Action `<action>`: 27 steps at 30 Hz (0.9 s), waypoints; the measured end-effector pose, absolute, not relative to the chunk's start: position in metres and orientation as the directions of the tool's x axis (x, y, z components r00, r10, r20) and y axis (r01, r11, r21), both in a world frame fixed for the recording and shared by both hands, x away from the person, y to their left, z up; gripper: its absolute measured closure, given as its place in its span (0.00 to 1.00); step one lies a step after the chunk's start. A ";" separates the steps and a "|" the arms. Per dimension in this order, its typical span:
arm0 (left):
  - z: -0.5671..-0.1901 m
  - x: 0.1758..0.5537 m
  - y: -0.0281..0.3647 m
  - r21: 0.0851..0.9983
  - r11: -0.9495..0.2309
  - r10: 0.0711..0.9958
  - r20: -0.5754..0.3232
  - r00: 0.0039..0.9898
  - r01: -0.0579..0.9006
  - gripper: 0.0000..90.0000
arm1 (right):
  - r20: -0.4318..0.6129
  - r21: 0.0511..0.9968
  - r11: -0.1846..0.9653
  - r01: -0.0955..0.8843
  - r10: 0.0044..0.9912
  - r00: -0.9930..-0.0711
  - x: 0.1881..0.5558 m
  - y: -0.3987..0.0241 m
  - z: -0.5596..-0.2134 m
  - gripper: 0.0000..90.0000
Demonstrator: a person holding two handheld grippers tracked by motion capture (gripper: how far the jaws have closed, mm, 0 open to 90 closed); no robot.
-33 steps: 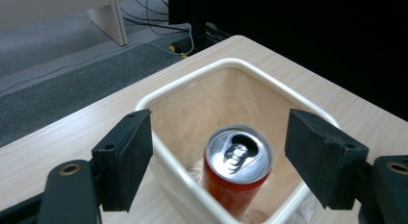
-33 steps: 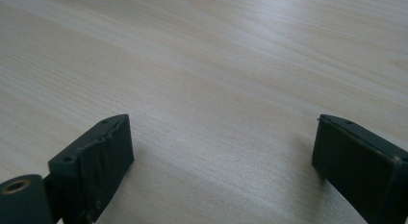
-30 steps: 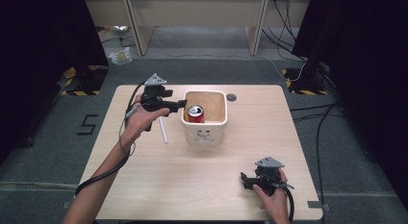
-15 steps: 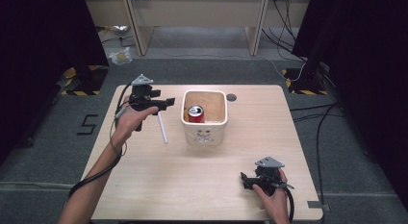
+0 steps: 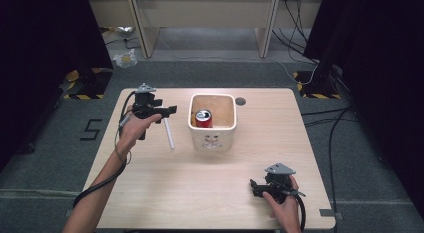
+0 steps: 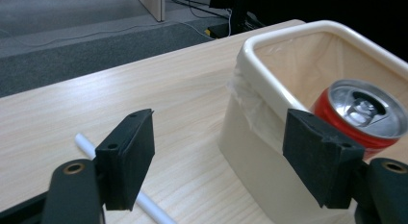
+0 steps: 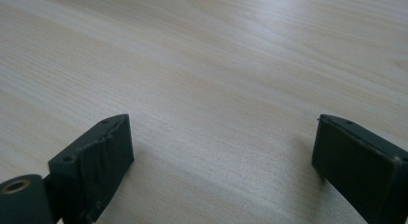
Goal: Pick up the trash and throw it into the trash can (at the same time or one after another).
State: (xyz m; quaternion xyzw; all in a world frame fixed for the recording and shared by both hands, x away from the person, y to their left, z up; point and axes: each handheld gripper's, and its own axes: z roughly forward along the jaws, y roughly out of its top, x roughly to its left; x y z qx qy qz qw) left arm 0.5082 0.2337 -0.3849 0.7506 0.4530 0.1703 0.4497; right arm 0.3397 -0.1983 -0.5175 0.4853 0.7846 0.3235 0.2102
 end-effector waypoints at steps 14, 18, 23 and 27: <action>-0.416 0.519 0.239 0.797 -0.183 0.864 -0.148 0.481 0.575 0.31 | -0.016 0.712 0.320 0.626 0.898 -0.440 0.340 -0.198 -0.518 0.08; -0.423 0.522 0.241 0.793 -0.178 0.871 -0.149 0.468 0.583 0.32 | -0.016 0.712 0.320 0.626 0.898 -0.441 0.340 -0.198 -0.518 0.08; -0.432 0.525 0.242 0.784 -0.175 0.878 -0.149 0.455 0.595 0.35 | -0.016 0.712 0.320 0.625 0.898 -0.440 0.340 -0.198 -0.518 0.08; -0.443 0.529 0.243 0.770 -0.174 0.884 -0.152 0.442 0.613 0.37 | -0.016 0.712 0.320 0.625 0.897 -0.441 0.340 -0.198 -0.518 0.08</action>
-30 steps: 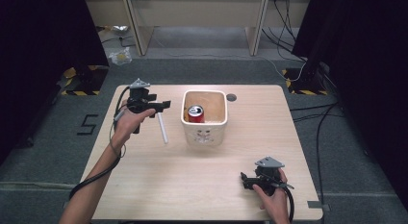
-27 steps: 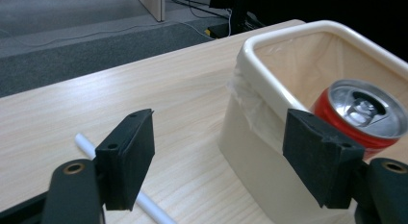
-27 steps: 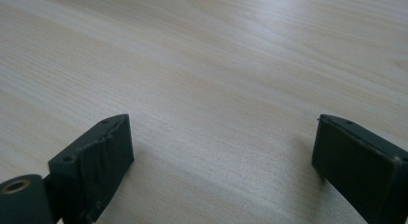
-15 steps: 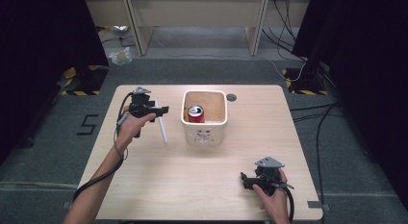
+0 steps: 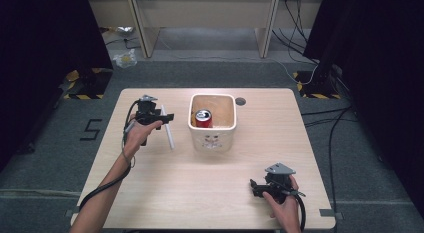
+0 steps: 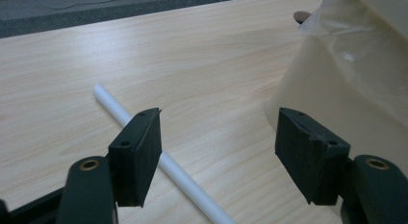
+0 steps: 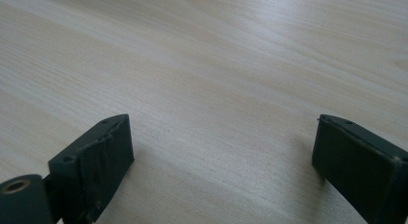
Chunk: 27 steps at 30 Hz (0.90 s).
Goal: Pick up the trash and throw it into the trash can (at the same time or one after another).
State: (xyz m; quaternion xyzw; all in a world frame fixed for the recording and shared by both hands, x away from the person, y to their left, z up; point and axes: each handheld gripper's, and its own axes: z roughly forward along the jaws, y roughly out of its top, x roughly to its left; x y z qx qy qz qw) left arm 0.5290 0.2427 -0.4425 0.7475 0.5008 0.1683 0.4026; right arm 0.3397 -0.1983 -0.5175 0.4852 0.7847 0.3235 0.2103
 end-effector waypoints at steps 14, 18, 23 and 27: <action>-0.468 0.537 0.241 0.742 -0.184 0.905 -0.128 0.405 0.645 0.41 | -0.017 0.712 0.320 0.625 0.897 -0.441 0.340 -0.198 -0.518 0.08; -0.476 0.540 0.241 0.727 -0.178 0.910 -0.136 0.392 0.664 0.42 | -0.016 0.712 0.320 0.625 0.897 -0.441 0.340 -0.198 -0.518 0.08; -0.485 0.544 0.239 0.714 -0.174 0.918 -0.132 0.375 0.678 0.44 | -0.016 0.712 0.320 0.625 0.897 -0.441 0.340 -0.198 -0.518 0.08; -0.492 0.548 0.239 0.704 -0.172 0.923 -0.130 0.363 0.689 0.47 | -0.016 0.712 0.320 0.625 0.897 -0.441 0.340 -0.198 -0.518 0.08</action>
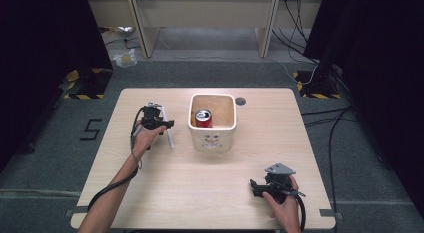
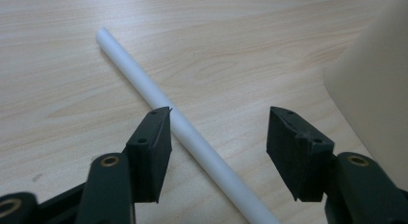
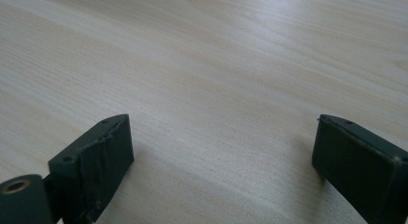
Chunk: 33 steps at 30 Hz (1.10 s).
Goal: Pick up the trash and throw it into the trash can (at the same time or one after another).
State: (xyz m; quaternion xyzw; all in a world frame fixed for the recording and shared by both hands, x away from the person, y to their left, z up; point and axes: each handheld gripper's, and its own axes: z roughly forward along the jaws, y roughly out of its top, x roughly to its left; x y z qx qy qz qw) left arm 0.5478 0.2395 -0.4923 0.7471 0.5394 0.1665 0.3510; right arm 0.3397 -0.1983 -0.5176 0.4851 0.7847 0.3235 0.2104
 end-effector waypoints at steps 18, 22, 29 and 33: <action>-0.507 0.554 0.242 0.693 -0.184 0.937 -0.092 0.338 0.697 0.58 | -0.016 0.712 0.320 0.625 0.898 -0.441 0.340 -0.198 -0.518 0.08; -0.508 0.554 0.242 0.694 -0.192 0.936 -0.084 0.342 0.694 0.64 | -0.016 0.712 0.320 0.625 0.897 -0.441 0.340 -0.198 -0.518 0.08; -0.507 0.552 0.243 0.687 -0.228 0.930 -0.056 0.364 0.689 0.78 | -0.016 0.712 0.320 0.625 0.897 -0.441 0.340 -0.198 -0.518 0.08; -0.507 0.551 0.242 0.681 -0.246 0.927 -0.044 0.374 0.689 0.83 | -0.016 0.712 0.320 0.625 0.897 -0.441 0.340 -0.198 -0.518 0.08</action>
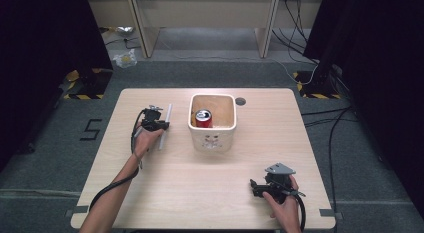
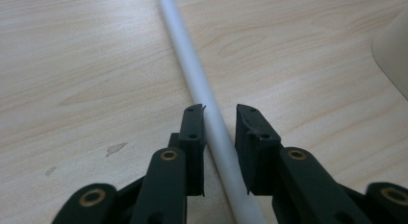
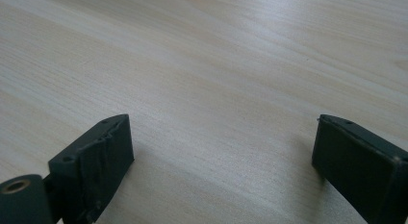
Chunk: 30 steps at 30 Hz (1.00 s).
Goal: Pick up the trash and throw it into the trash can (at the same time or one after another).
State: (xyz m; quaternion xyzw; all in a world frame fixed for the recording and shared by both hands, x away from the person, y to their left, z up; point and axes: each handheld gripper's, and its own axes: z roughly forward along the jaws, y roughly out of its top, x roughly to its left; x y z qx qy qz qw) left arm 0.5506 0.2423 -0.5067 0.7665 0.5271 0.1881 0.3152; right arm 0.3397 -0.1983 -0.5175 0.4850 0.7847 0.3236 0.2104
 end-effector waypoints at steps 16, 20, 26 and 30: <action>-0.503 0.549 0.243 0.676 -0.251 0.920 -0.056 0.387 0.693 0.88 | -0.016 0.712 0.320 0.625 0.897 -0.441 0.340 -0.198 -0.518 0.08; -0.496 0.548 0.244 0.689 -0.243 0.918 -0.065 0.392 0.683 0.89 | -0.016 0.712 0.320 0.625 0.897 -0.441 0.340 -0.198 -0.518 0.08; -0.474 0.545 0.247 0.723 -0.230 0.911 -0.076 0.406 0.652 0.88 | -0.016 0.712 0.320 0.625 0.897 -0.441 0.340 -0.198 -0.518 0.08; -0.464 0.544 0.247 0.736 -0.223 0.905 -0.088 0.417 0.640 0.88 | -0.016 0.712 0.320 0.625 0.897 -0.441 0.340 -0.198 -0.518 0.08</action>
